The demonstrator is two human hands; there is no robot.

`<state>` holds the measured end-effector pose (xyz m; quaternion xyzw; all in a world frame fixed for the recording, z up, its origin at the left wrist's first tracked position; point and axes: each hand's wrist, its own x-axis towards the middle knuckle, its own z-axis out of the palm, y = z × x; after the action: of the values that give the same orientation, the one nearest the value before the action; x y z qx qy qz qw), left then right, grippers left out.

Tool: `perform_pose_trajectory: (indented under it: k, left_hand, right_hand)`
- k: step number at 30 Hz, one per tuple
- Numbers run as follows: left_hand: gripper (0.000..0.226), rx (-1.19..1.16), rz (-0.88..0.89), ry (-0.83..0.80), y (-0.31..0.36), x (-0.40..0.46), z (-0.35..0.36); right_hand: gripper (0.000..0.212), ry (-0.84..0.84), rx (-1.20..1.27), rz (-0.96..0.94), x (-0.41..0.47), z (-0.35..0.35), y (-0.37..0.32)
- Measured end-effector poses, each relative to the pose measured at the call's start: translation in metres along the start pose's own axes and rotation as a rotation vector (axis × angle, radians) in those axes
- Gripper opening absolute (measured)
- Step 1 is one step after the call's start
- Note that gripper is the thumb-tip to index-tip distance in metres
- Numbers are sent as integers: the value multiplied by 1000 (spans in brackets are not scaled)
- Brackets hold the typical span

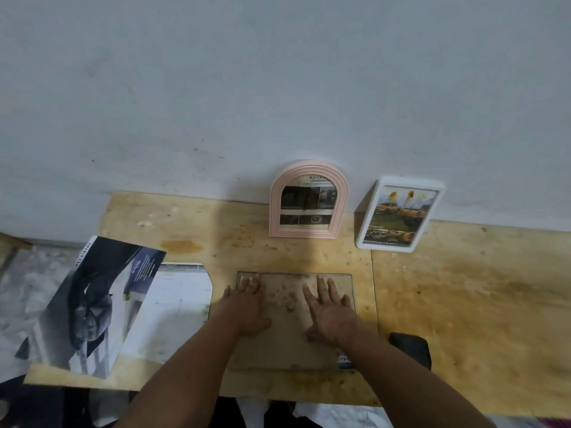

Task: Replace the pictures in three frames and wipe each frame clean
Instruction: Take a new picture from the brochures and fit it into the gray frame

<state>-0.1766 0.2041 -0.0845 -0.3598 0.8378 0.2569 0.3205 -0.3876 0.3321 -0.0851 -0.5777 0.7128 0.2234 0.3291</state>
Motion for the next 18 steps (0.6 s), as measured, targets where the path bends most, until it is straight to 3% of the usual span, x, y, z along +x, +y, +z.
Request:
perform_pose_trajectory:
  k: [4,10,18]
  left_hand:
    - [101,10,29,20,-4,-4,1]
    - [81,37,-9,191,2,-27,40]
    - [120,113,-48,209,-12,-30,72]
  right_hand:
    - [120,42,54,14,-5,-1,1]
    - [123,74,105,86,-23,10,12]
    - [129,36,92,39,-18,13,22]
